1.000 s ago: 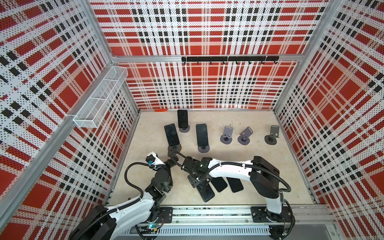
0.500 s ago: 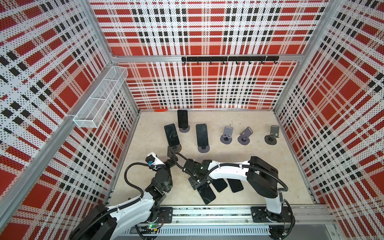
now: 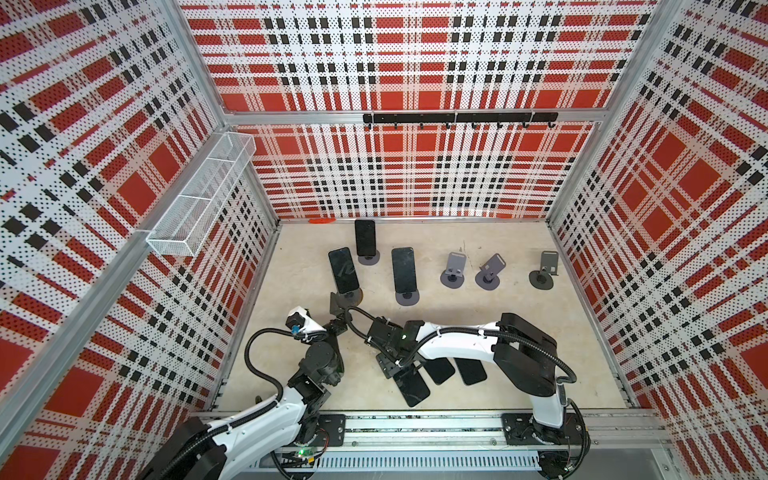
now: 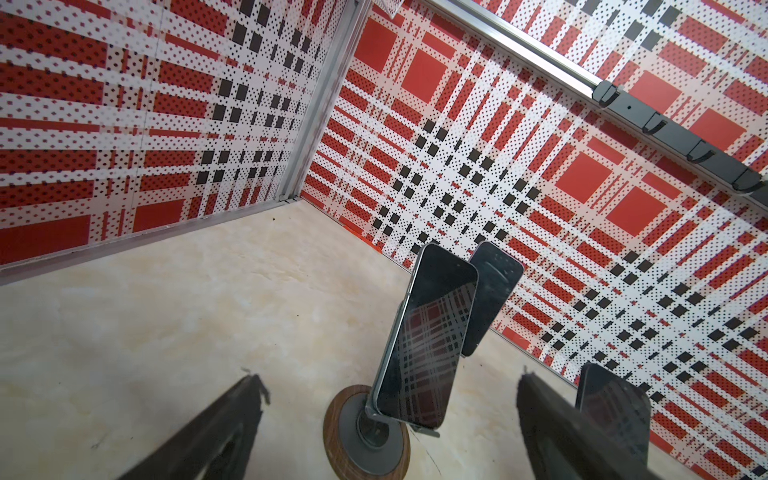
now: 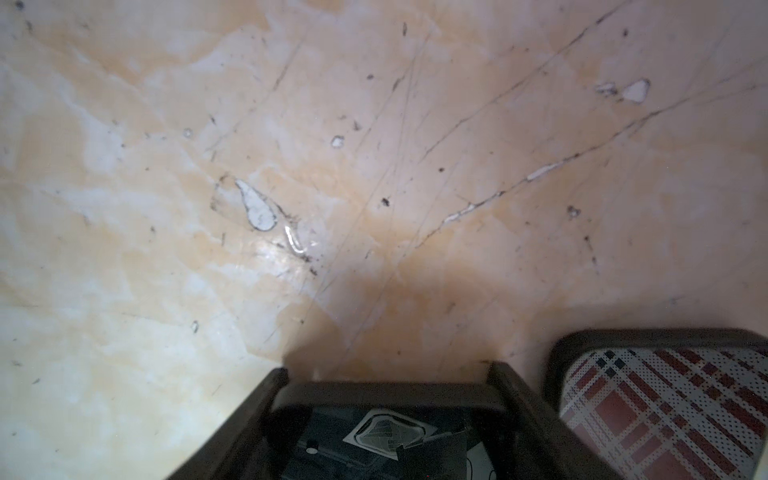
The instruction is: Remove the phone from the phone stand
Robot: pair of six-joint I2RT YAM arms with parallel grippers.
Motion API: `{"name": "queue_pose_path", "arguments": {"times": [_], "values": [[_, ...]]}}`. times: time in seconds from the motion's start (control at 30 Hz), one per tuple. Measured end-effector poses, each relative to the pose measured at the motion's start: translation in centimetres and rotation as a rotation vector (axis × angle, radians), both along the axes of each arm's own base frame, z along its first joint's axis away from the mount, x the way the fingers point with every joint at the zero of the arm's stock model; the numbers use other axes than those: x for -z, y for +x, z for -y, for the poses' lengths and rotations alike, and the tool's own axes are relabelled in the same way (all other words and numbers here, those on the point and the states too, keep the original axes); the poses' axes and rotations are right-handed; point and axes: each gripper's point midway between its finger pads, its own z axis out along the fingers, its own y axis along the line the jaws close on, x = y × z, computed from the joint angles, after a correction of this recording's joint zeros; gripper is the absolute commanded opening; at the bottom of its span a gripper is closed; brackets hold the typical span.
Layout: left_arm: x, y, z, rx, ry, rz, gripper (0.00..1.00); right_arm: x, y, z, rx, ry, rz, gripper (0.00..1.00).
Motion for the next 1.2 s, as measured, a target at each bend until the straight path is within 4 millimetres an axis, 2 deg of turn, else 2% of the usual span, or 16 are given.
{"name": "queue_pose_path", "arguments": {"times": [0.57,1.2], "values": [[-0.49,-0.56,-0.48,-0.003,-0.024,0.032,0.98,-0.11,0.51,-0.71,0.014,0.032,0.037,0.68],[-0.13,-0.38,-0.2,0.009,-0.015,0.019,0.98,0.0,0.5,-0.78,0.026,0.033,0.059,0.71]]}}
